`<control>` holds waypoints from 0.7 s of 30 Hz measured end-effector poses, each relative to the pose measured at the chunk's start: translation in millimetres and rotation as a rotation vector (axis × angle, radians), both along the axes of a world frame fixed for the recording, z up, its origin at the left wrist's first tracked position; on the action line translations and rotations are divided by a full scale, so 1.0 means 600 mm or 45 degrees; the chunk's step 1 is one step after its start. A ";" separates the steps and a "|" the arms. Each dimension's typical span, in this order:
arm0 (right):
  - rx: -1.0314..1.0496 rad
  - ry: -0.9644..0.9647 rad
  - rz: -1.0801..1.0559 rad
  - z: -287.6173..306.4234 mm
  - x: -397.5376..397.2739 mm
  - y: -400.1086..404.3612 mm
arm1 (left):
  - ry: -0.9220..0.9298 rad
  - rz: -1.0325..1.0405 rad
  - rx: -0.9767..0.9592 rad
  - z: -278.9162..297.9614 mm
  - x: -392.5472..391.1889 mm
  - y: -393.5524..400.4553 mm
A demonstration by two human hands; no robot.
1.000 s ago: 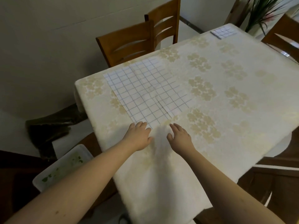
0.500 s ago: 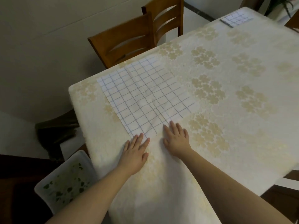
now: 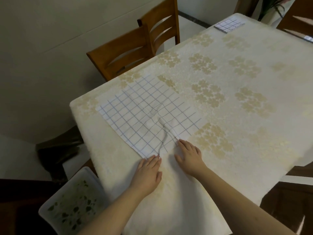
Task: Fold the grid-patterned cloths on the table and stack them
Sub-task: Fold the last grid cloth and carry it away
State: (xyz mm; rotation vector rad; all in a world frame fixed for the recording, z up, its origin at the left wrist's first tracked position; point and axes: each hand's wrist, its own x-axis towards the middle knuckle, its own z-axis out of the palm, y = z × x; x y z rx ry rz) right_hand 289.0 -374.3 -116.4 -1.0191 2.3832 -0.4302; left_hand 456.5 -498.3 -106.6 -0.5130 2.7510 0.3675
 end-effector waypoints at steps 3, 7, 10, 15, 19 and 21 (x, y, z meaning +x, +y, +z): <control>0.002 -0.045 -0.063 0.014 0.023 0.036 | 0.094 -0.074 0.013 0.003 0.019 0.018; -0.020 -0.019 -0.177 0.032 0.060 0.084 | 0.284 -0.211 0.070 0.009 0.047 0.039; -0.020 0.037 -0.229 0.046 0.102 0.112 | 0.560 -0.258 0.062 0.020 0.075 0.043; -0.118 0.285 -0.251 0.076 0.198 0.142 | 0.805 -0.225 0.119 0.067 0.145 0.025; -0.054 0.488 -0.299 0.087 0.273 0.147 | 0.700 -0.079 0.281 0.105 0.223 0.000; 0.024 0.520 -0.320 0.092 0.304 0.139 | 0.634 0.009 0.415 0.116 0.266 -0.020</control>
